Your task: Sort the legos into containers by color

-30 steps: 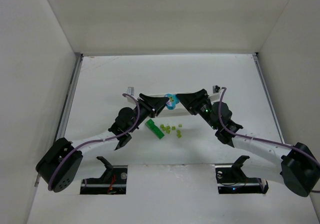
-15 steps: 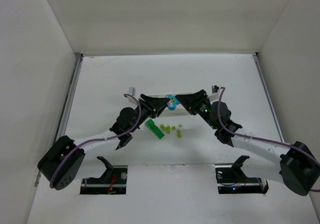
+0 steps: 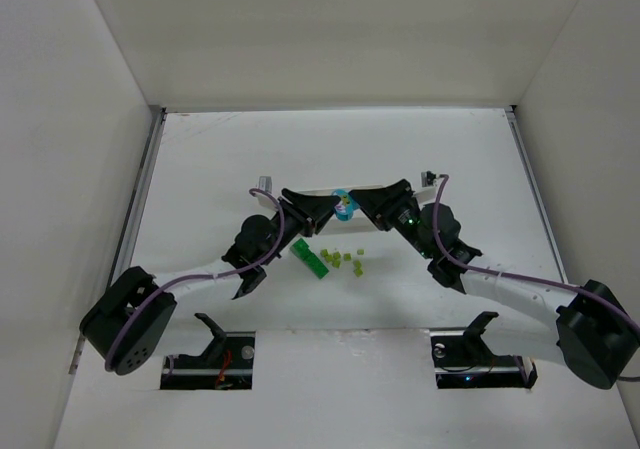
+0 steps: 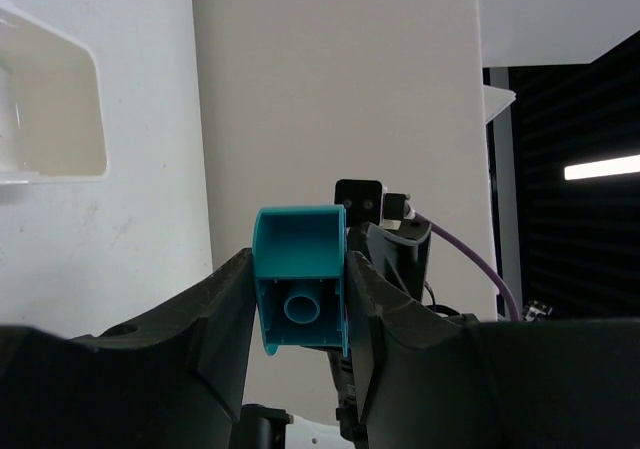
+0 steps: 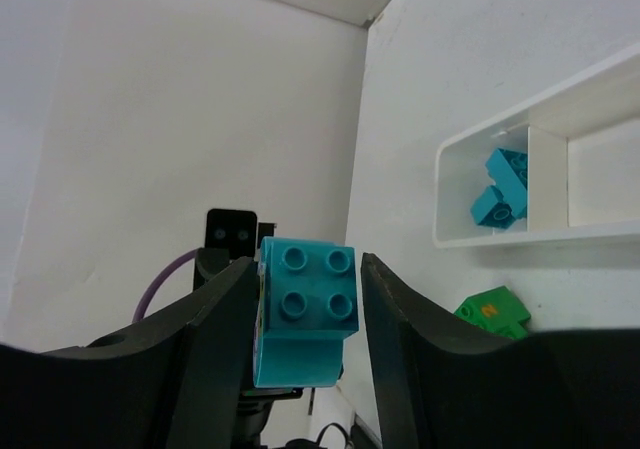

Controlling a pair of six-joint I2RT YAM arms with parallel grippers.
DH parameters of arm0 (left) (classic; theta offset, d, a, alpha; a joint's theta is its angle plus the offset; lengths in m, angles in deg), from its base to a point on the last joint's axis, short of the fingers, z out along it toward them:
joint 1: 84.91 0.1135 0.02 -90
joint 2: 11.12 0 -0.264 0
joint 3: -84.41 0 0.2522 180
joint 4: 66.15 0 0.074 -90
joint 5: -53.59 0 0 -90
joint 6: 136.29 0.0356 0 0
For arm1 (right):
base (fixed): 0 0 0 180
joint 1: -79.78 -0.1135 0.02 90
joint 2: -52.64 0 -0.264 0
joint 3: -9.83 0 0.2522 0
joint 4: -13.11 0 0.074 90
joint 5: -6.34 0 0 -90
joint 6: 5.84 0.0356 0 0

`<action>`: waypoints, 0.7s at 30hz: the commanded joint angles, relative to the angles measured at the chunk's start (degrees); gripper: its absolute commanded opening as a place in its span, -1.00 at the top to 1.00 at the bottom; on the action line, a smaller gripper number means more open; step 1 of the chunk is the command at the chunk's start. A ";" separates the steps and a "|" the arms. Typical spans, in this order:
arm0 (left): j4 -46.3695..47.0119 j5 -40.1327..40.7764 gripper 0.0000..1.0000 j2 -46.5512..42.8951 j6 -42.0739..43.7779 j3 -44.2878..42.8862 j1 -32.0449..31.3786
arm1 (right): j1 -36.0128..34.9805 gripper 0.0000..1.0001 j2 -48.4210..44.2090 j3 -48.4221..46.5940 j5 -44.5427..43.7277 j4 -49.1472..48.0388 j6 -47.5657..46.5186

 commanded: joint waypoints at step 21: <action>6.28 -0.77 0.70 0.19 -0.58 0.68 0.47 | -1.11 0.35 -2.63 0.12 -1.80 -7.14 1.11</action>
